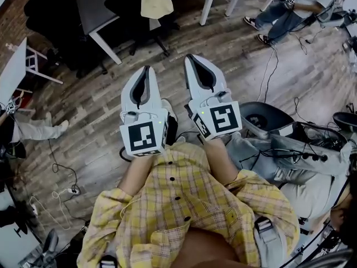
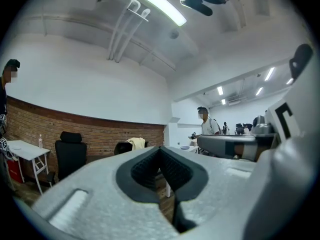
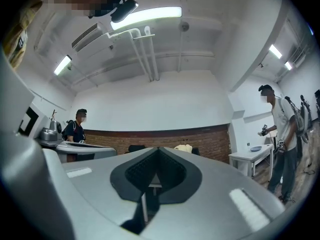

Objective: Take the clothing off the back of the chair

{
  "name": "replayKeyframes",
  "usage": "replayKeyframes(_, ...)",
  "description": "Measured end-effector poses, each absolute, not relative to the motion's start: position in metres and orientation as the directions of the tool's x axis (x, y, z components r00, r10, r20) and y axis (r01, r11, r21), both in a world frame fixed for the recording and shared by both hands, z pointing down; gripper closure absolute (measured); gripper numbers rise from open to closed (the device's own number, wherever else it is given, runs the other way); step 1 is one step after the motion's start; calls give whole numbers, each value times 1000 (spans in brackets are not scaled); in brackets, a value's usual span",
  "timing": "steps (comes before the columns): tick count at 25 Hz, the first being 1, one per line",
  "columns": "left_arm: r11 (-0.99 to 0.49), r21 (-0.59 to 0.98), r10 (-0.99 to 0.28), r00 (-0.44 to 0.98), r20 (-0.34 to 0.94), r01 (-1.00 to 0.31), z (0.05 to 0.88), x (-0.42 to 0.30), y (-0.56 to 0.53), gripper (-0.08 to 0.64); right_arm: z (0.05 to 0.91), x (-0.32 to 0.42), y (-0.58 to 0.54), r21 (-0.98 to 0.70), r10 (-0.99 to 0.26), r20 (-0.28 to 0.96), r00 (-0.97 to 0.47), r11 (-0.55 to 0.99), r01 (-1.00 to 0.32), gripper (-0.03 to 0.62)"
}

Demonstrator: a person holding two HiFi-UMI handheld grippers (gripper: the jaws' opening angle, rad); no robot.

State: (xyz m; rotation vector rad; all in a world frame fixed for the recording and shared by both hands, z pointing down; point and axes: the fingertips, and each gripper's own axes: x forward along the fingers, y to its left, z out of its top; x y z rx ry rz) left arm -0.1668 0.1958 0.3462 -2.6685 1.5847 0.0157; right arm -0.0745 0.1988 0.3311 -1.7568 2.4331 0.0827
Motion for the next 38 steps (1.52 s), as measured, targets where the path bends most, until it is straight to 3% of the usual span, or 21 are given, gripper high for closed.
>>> replayKeyframes(26,-443,43,-895,440,-67,-895,309,-131,-106,560,296,-35,-97,18,-932,-118,-342,342,-939,591)
replayKeyframes(38,-417,47,-908,414,-60,-907,300,-125,-188,560,282,-29,-182,25,-926,-130,-354,354,-935,591)
